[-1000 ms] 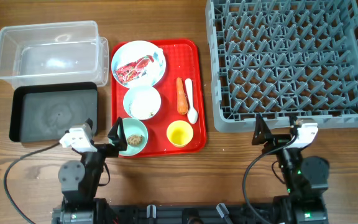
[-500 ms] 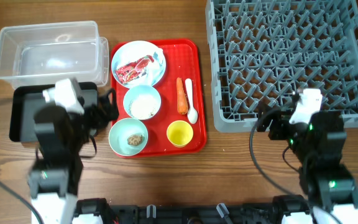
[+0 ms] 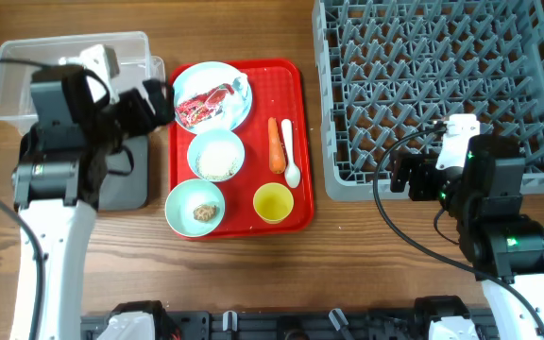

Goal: Sort waste into correct bins and load items into the dishwasher rack
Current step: 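Lower the left gripper onto the plate and grasp the tissue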

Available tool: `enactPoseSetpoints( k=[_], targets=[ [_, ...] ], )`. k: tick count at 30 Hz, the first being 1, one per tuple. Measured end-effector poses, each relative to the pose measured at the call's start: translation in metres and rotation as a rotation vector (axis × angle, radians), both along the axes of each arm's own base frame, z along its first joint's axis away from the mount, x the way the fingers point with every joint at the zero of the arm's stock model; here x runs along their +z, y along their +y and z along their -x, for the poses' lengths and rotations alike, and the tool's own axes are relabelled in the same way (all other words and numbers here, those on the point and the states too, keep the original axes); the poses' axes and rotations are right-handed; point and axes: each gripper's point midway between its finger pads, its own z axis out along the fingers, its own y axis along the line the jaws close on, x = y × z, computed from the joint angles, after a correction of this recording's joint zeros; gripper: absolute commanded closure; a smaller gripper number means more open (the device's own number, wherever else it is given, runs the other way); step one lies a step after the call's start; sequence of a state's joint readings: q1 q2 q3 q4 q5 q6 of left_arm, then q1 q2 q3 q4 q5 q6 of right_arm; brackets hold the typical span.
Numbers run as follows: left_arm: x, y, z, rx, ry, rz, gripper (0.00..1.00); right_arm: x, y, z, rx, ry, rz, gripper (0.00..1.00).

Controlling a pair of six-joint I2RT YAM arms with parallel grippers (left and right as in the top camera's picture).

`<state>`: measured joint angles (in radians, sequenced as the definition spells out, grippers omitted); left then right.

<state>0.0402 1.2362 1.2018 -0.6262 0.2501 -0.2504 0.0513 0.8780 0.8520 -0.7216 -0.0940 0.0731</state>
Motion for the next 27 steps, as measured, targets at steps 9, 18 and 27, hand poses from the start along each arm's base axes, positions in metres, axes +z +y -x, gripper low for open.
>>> enactPoseSetpoints(
  k=[9,18,27],
  targets=[
    [-0.025,-0.048,-0.055,-0.189,-0.082,-0.082,0.0,0.0,0.0,0.0,0.0,0.0,0.0,0.0],
    [-0.114,-0.064,-0.081,-0.259,0.079,-0.118,0.0,0.0,0.0,0.0,0.0,0.0,0.0,0.0],
    [-0.16,-0.06,-0.095,-0.24,0.144,-0.143,0.0,0.0,0.0,0.0,0.0,0.0,0.0,0.0]
  ],
)
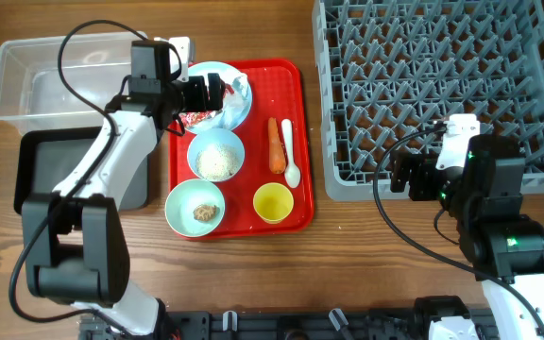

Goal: Sort waste into correct bins and load items into the dishwasher rack
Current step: 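Lower the left gripper onto the plate and grasp the tissue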

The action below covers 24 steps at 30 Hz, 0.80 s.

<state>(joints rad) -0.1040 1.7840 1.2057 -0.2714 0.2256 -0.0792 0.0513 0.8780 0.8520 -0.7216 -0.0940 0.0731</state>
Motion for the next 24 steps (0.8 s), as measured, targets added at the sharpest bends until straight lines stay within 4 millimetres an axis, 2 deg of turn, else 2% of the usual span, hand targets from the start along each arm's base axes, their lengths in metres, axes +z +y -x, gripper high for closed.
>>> enactPoseSetpoints(
  k=[6,16,24],
  targets=[
    [-0.026,0.006,-0.004,0.027,0.039,-0.037,0.0,0.0,0.0,0.0,0.0,0.0,0.0,0.0],
    [-0.04,0.01,-0.025,0.048,-0.016,-0.054,0.0,0.0,0.0,0.0,0.0,0.0,0.0,0.0],
    [-0.067,0.01,-0.025,0.052,0.025,-0.07,0.0,0.0,0.0,0.0,0.0,0.0,0.0,0.0]
  ],
)
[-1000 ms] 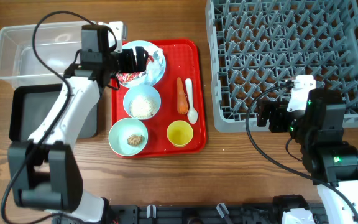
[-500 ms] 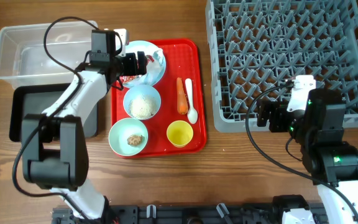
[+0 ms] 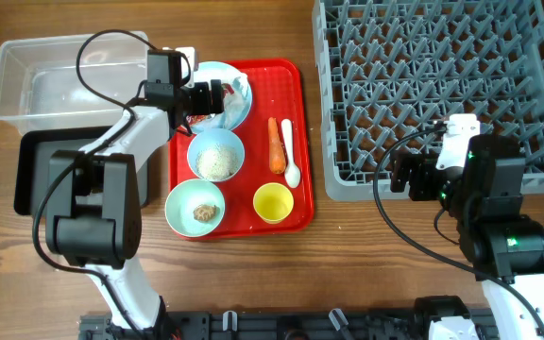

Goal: Sort waste into correct bins and load items into the dishwasher rack
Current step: 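Lower the left gripper onto the plate and grasp the tissue, then carry the tissue left and drop it into the clear bin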

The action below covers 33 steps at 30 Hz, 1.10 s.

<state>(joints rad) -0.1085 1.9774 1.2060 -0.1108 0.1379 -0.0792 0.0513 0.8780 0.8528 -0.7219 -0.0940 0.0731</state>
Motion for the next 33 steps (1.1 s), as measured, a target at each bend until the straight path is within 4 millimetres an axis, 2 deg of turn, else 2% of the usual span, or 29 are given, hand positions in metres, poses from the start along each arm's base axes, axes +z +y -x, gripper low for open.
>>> enactPoseSetpoints(
  k=[4,6,10,13,17,22,25,33],
  targets=[
    [0.0,-0.006,0.0,-0.012,-0.003,0.001,0.0,0.0,0.0,0.0,0.0,0.0,0.0,0.0],
    [0.0,-0.008,0.001,-0.015,-0.001,0.001,0.07,0.0,0.0,0.0,0.0,0.0,0.0,0.0],
    [0.0,-0.008,0.001,-0.008,0.002,0.007,0.39,0.0,0.0,0.0,0.0,0.0,0.0,0.0],
    [-0.001,-0.008,0.001,-0.006,0.005,0.008,0.48,0.0,0.0,0.0,0.0,0.0,0.0,0.0],
    [-0.002,-0.008,0.003,-0.011,0.009,0.004,0.66,0.0,0.0,0.0,0.0,0.0,0.0,0.0],
    [-0.002,-0.008,0.003,-0.007,0.012,0.006,0.79,0.0,0.0,0.0,0.0,0.0,0.0,0.0],
    [-0.001,-0.007,0.002,-0.006,0.007,0.003,0.96,0.0,0.0,0.0,0.0,0.0,0.0,0.0],
    [0.006,-0.001,-0.008,0.022,-0.043,-0.024,0.96,0.0,0.0,0.0,0.0,0.0,0.0,0.0]
  ],
)
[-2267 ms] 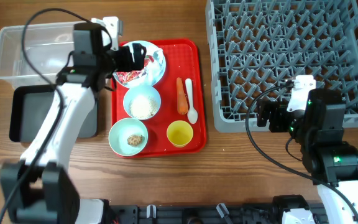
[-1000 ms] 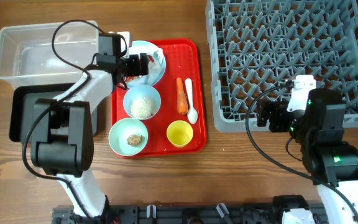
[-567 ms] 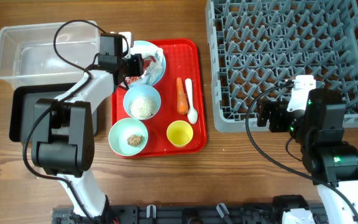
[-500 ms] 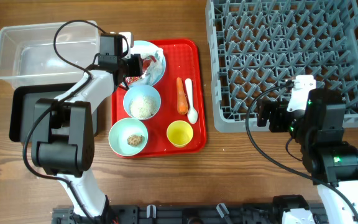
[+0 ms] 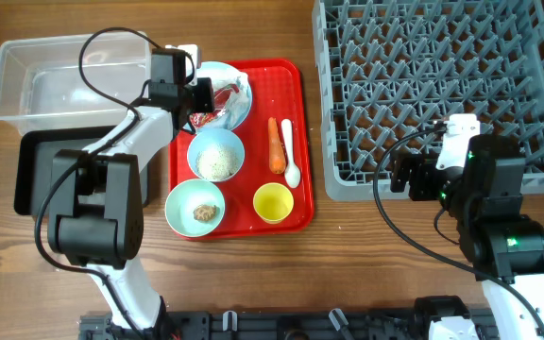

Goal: Sort waste into correct bins and load items into the dishwasher rack
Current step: 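Carry the tissue left and drop it into the clear bin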

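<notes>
A red tray (image 5: pixel 299 104) holds a light-blue plate (image 5: pixel 242 111) with a crumpled red wrapper (image 5: pixel 225 95), a bowl of rice (image 5: pixel 215 156), a bowl with a food scrap (image 5: pixel 195 208), a yellow cup (image 5: pixel 273 201), a carrot (image 5: pixel 274 144) and a white spoon (image 5: pixel 289 151). My left gripper (image 5: pixel 204 95) sits at the plate's left edge, its fingers closed on the wrapper's left end. My right gripper (image 5: pixel 398 175) hovers by the front edge of the grey dishwasher rack (image 5: pixel 433 90), holding nothing that I can see; its jaw state is unclear.
A clear plastic bin (image 5: pixel 64 80) stands at the back left, with a black bin (image 5: pixel 36 170) in front of it, partly under my left arm. The rack fills the back right. Bare wood lies in front of the tray.
My left gripper has drawn back slightly to the left at the plate, and more of the red wrapper shows to its right. The right arm is unchanged.
My left gripper started over the bins at the left, away from the tray. It then reached to the light-blue plate and lay over the red wrapper. Now it holds the wrapper's left end at the plate's edge. My right arm stayed still throughout.
</notes>
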Available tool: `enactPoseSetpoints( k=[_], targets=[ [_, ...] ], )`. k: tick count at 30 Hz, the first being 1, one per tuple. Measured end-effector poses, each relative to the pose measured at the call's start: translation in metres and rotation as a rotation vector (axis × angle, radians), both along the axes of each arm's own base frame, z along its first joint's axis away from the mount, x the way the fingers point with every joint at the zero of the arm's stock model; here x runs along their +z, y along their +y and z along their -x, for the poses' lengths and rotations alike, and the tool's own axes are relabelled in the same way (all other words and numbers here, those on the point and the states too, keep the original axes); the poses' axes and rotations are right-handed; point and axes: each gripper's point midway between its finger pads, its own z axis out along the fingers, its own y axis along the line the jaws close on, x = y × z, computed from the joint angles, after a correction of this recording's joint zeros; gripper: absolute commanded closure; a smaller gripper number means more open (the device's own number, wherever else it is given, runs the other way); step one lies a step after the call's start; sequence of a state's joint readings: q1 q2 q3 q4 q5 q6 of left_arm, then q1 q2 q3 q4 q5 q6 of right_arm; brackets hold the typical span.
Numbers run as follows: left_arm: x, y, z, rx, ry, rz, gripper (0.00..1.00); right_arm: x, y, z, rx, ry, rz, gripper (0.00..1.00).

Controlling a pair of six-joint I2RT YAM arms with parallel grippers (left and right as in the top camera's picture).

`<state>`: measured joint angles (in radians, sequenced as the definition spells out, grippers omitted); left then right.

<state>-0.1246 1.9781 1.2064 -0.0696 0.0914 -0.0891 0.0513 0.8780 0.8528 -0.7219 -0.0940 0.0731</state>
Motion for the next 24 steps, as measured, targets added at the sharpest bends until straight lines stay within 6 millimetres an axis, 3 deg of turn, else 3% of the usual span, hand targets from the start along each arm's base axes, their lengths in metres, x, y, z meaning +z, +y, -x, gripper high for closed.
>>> enactPoseSetpoints(
  k=[3,8,9,12,17,20,24],
  targets=[
    [0.007,0.008,-0.003,0.033,-0.02,-0.034,0.96,0.0,0.0,0.0,0.0,0.0,0.0,0.0],
    [0.049,0.02,-0.008,0.084,-0.113,-0.071,0.96,0.0,0.0,0.0,0.0,0.0,0.0,0.0],
    [0.075,0.023,-0.009,0.102,-0.168,-0.077,0.96,0.0,0.0,0.0,0.0,0.0,0.0,0.01],
    [0.117,0.03,-0.007,0.126,-0.253,-0.076,0.96,0.0,0.0,0.0,0.0,0.0,0.0,0.0],
    [0.169,0.065,-0.003,0.206,-0.358,-0.078,0.96,0.0,0.0,0.0,0.0,0.0,0.0,0.0],
    [0.178,0.1,0.001,0.277,-0.371,-0.09,0.96,0.0,0.0,0.0,0.0,0.0,0.0,0.0],
    [0.168,0.145,0.012,0.366,-0.317,-0.113,0.96,0.0,0.0,0.0,0.0,0.0,0.0,0.0]
  ],
)
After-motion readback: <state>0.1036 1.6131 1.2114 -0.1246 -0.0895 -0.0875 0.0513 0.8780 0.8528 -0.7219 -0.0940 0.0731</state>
